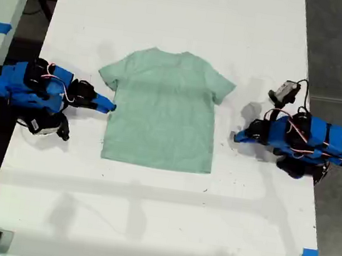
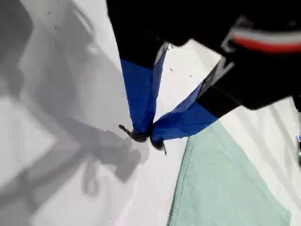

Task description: Fold t shirt

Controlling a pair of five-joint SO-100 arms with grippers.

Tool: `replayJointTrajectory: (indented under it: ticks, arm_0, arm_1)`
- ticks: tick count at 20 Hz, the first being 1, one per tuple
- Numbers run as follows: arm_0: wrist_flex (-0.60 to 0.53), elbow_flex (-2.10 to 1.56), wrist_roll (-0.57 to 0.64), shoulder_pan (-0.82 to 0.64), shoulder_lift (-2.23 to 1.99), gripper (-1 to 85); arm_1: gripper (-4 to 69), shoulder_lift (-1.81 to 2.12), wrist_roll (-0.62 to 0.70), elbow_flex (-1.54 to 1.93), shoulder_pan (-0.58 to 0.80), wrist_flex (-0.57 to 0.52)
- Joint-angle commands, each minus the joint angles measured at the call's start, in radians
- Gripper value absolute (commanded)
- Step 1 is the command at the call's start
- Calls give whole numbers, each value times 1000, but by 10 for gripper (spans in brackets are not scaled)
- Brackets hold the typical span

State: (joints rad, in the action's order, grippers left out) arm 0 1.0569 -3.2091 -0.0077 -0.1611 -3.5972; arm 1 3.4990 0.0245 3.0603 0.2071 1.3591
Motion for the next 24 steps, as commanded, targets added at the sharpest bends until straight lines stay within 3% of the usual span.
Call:
replayJointTrajectory:
  ticks: [1,4,6,9,11,18,19,20,22,24]
  arm_0:
    - [2,-3,-9,2,-6,106]
    - [2,-3,-9,2,-6,106]
    - [2,-3,-9,2,-6,106]
    - [2,-3,-9,2,-6,106]
    - [2,-3,-9,2,-6,106]
    - [2,-3,-9,2,-6,106]
    - [2,-3,-9,2,-6,106]
    - [2,-3,-9,2,-6,106]
    - [2,-2,-9,2,-8,106]
    - [2,-2,-9,2,-8,108]
  arm_1:
    - [19,9,-40,48,-9,-38]
    - [46,-26,55,-94,49,-25]
    - [96,-310,235,-362,258,18]
    - [262,-911,457,-793,482,25]
    - [276,-1175,541,-966,592,-29]
    - [248,-1991,617,-1491,773,-173]
    - [115,-2092,626,-1532,775,-189]
    - [-16,-2206,612,-1605,775,-135]
    - [-15,-2258,594,-1701,762,-12]
    - [-14,-2082,601,-1703,704,-20]
